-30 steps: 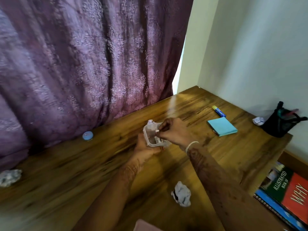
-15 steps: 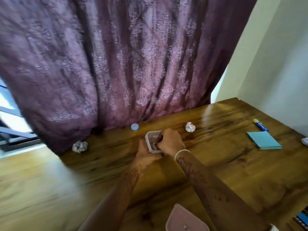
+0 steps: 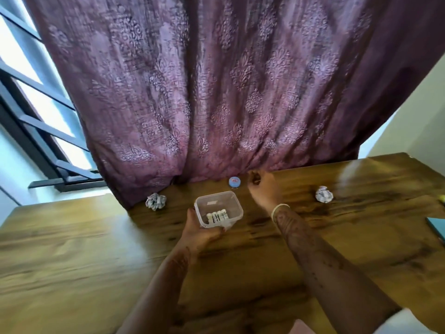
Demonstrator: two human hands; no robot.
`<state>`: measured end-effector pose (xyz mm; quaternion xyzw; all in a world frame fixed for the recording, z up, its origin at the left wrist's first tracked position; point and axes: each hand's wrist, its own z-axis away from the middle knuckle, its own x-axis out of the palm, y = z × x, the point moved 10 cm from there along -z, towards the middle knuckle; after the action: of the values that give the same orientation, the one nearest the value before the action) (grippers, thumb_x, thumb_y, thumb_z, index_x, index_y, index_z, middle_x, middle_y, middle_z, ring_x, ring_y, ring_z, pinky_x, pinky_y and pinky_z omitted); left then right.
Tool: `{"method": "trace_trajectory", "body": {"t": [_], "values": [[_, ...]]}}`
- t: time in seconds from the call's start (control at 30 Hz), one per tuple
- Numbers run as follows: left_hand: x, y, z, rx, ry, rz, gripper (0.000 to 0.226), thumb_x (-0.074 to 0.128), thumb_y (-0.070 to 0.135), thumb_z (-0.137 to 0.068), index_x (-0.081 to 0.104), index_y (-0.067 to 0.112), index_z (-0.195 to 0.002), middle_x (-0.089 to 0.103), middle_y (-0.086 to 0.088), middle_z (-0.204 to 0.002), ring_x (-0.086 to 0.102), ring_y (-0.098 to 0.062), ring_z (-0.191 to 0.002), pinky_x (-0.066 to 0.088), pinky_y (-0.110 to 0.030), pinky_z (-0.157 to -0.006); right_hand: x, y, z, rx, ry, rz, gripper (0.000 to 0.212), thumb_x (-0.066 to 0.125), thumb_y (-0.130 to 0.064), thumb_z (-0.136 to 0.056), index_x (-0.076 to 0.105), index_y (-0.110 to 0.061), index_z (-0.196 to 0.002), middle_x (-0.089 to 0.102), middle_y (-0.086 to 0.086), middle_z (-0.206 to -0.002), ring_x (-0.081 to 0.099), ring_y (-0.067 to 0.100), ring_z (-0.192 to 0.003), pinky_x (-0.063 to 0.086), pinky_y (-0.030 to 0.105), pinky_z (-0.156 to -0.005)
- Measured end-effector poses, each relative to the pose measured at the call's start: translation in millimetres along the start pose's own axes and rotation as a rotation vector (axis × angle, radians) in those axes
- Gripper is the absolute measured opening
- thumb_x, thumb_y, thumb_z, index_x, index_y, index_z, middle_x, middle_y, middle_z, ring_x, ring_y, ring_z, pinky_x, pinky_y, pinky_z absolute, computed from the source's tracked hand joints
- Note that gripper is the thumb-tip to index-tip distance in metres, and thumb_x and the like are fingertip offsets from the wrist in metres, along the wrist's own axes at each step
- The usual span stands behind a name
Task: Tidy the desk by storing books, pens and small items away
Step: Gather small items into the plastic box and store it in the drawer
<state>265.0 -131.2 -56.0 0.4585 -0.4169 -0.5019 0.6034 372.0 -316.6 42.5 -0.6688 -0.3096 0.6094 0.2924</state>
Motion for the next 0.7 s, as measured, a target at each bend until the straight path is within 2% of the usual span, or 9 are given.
{"method": "trace_trajectory", "body": {"t": [0.13, 0.3, 0.43, 0.57, 0.7], "values": [[-5, -2, -7, 0.035, 0.008, -0.019, 0.093, 0.089, 0.014, -0.049, 0.042, 0.022, -0.129, 0.062, -0.008, -0.123, 0.064, -0.022, -0.111, 0.057, -0.043, -0.088, 37, 16, -28, -0.064, -0.149, 0.140, 0.041, 0.063, -0.016, -0.082, 0.059, -0.017, -0.122, 0.066, 0.012, -0.118, 0.062, 0.033, -0.107, 0.050, 0.044, -0.092], [-7, -5, -10, 0.053, -0.016, -0.035, 0.088, 0.086, 0.004, -0.057, 0.041, 0.021, -0.131, 0.062, -0.006, -0.123, 0.063, -0.020, -0.112, 0.056, -0.037, -0.088, 74, 21, -38, -0.178, -0.265, 0.401, 0.050, 0.057, -0.021, -0.092, 0.044, -0.020, -0.141, 0.047, 0.019, -0.137, 0.048, 0.040, -0.123, 0.039, 0.041, -0.104], [-6, -8, -10, 0.042, -0.038, -0.020, 0.082, 0.081, -0.008, -0.065, 0.040, 0.018, -0.131, 0.060, -0.009, -0.124, 0.062, -0.019, -0.112, 0.055, -0.037, -0.091, 89, 17, -40, -0.286, -0.284, 0.445, 0.046, 0.056, -0.018, -0.094, 0.049, -0.020, -0.139, 0.047, 0.015, -0.140, 0.050, 0.038, -0.122, 0.037, 0.036, -0.104], [-5, -10, -9, 0.014, -0.044, -0.006, 0.080, 0.078, -0.011, -0.067, 0.040, 0.020, -0.130, 0.061, -0.009, -0.123, 0.062, -0.018, -0.110, 0.055, -0.035, -0.092, 89, 12, -42, -0.315, -0.249, 0.504, 0.046, 0.062, -0.009, -0.087, 0.050, -0.010, -0.131, 0.052, 0.020, -0.129, 0.052, 0.040, -0.114, 0.040, 0.039, -0.096], [-6, -11, -9, 0.012, -0.037, -0.003, 0.080, 0.078, -0.011, -0.067, 0.040, 0.020, -0.130, 0.061, -0.009, -0.123, 0.062, -0.020, -0.112, 0.054, -0.037, -0.094, 87, 13, -36, -0.344, -0.283, 0.519, 0.048, 0.069, -0.020, -0.084, 0.050, -0.010, -0.127, 0.055, 0.021, -0.121, 0.055, 0.040, -0.108, 0.043, 0.038, -0.091]]}}
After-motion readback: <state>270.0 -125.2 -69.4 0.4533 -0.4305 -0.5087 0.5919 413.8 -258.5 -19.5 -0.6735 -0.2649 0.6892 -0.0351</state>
